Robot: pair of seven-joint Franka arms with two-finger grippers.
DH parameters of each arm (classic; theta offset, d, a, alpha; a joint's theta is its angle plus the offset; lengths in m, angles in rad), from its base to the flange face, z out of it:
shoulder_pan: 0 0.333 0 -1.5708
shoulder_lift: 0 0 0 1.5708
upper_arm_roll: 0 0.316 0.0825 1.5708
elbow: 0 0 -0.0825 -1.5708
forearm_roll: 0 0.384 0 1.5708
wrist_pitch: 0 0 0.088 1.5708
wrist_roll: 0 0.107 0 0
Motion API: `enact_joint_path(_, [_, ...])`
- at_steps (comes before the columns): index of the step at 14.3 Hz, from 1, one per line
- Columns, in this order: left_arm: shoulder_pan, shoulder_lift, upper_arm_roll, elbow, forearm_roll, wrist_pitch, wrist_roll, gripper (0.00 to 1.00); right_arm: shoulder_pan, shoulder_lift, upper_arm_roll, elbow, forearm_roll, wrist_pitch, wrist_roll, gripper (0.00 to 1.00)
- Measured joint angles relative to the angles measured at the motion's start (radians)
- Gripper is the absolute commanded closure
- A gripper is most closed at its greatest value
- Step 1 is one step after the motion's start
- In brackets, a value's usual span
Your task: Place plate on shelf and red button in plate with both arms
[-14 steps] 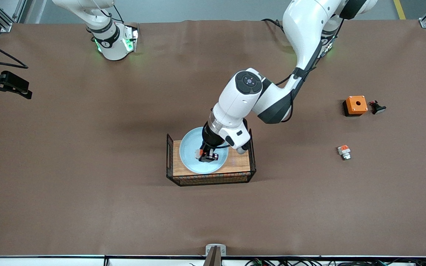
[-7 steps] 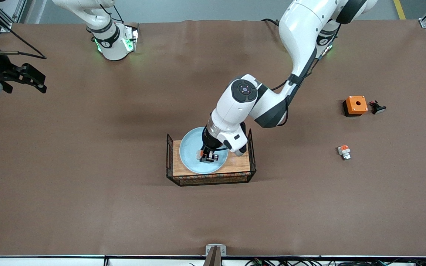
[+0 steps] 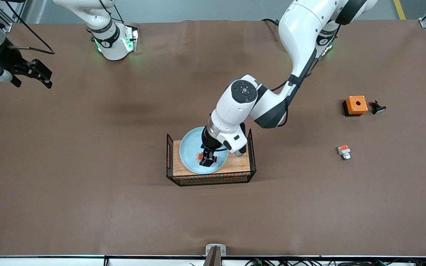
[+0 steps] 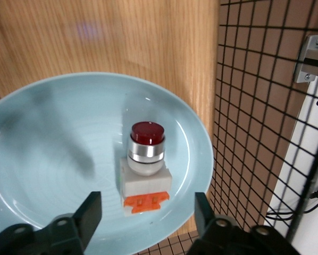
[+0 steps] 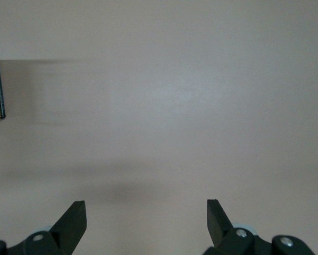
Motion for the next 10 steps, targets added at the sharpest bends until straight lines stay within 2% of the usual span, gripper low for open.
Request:
enact_joint_path(4, [0.003, -0.047, 0.003, 0.025, 0.000, -0.090, 0.010, 0.00, -0.006, -0.030, 0.001, 0.001, 0.000, -0.066, 0.000, 0.00])
enact_joint_path(10, [0.051, -0.248, 0.010, 0.034, 0.000, -0.376, 0.102, 0.00, -0.006, -0.044, 0.009, 0.104, 0.000, -0.173, 0.000, 0.00])
